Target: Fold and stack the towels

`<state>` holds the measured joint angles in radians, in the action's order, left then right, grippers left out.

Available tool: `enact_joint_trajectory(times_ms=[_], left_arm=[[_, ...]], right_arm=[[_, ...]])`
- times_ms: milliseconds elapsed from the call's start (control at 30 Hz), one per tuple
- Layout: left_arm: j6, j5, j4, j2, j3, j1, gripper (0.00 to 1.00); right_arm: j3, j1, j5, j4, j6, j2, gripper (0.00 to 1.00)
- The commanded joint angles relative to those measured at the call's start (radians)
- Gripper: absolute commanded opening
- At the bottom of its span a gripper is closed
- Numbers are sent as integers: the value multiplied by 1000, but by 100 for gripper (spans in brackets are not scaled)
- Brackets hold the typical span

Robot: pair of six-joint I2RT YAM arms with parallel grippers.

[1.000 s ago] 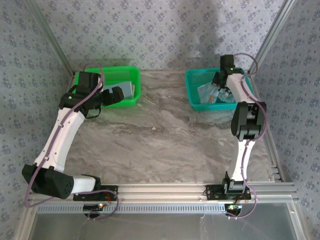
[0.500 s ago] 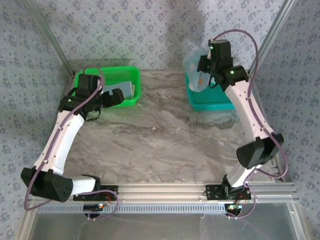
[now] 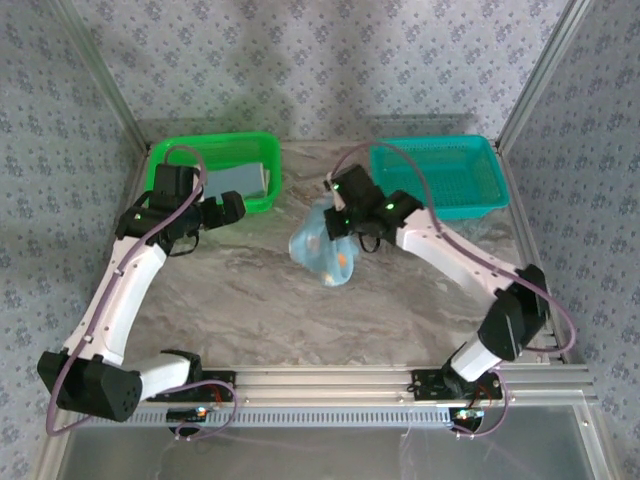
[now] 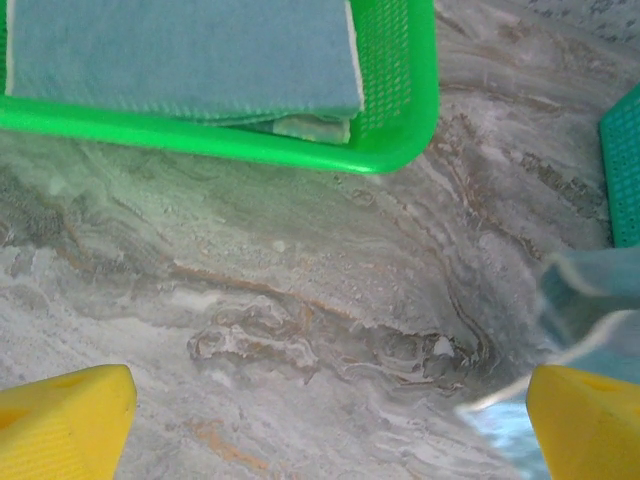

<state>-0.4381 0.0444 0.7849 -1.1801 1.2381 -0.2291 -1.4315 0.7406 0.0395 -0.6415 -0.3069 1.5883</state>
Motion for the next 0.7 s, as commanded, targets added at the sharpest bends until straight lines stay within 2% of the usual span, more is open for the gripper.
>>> enact_joint_trajectory(times_ms=[0,100,133,200,233,267,300,433,600,667], left_arm=[[-13,23,16,32,-33,5,97],[-39,56,21,56,-100,1,92],[-53,71,15,64,-130,-3,90],[-89,96,-5,79,-186,-19,87],[-111,107,-21,84,-217,-33,84],[-130,108,-32,86,-240,-51,84],[-150,106,-47,85,-265,-77,83],[-215,86,-101,43,-350,-177,76],[-254,56,-176,-68,-398,-277,61],[-273,55,-192,-115,-405,-303,57]], right_arm=[[44,14,-36,123,-34,92,5],[16,13,-65,145,-31,207,6],[-6,11,-66,147,-27,246,15],[-51,-1,-73,149,-28,313,19],[-73,-6,-81,153,-26,344,31],[-89,-11,-89,154,-24,369,49],[-106,-15,-92,150,-24,389,58],[-102,-31,-81,153,-26,385,61],[-13,-59,-37,178,-34,274,62],[24,-71,-23,184,-36,227,62]])
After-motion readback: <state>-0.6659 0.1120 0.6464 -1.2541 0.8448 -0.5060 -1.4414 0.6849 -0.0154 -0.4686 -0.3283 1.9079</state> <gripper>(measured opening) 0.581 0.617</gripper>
